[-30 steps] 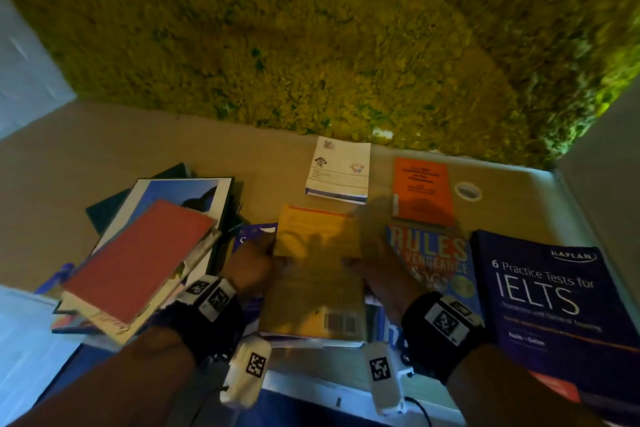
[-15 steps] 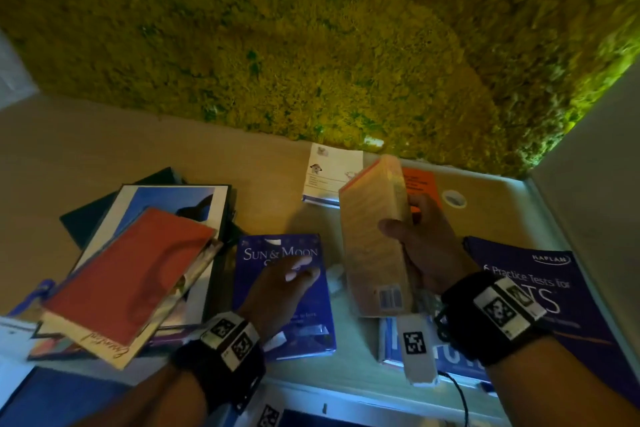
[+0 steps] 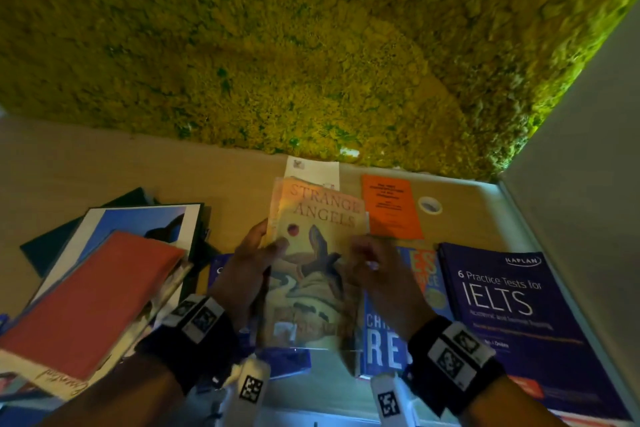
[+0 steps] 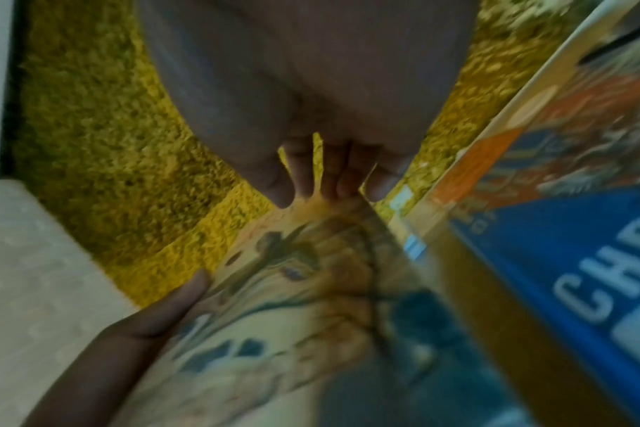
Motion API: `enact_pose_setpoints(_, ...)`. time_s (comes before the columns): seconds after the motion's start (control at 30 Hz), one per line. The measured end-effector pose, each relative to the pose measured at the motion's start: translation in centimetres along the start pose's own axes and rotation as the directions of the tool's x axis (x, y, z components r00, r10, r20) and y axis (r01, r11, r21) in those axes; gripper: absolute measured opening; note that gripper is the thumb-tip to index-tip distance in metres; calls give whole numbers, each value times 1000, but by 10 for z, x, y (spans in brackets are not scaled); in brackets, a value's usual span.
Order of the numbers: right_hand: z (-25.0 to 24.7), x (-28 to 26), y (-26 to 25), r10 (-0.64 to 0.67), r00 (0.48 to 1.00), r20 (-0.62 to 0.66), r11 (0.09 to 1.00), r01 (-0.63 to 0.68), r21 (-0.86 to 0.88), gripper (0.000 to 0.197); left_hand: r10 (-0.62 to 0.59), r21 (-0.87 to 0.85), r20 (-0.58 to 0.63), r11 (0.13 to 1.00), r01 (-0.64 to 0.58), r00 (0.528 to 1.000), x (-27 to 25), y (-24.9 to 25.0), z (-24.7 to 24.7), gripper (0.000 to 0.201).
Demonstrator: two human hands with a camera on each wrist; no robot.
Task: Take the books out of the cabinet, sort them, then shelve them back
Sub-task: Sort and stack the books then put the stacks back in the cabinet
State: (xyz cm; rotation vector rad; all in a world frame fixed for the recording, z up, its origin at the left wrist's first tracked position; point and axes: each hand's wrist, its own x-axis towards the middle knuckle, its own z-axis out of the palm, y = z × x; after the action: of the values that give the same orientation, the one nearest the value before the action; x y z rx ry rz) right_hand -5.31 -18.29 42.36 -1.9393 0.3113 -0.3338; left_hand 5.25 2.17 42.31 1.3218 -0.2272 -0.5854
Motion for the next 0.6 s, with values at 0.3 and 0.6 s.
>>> enact_pose_setpoints(0.3,-79,-8,23,279,955,103,803,-291,519,35,-340,-232,84,907,351,937,19,-36,91,43)
enact_pose_setpoints(0.6,-118,-22,86,445,883,-148,895,-441,59,22,-229,715,68,690,113,971,44,-91,134,60)
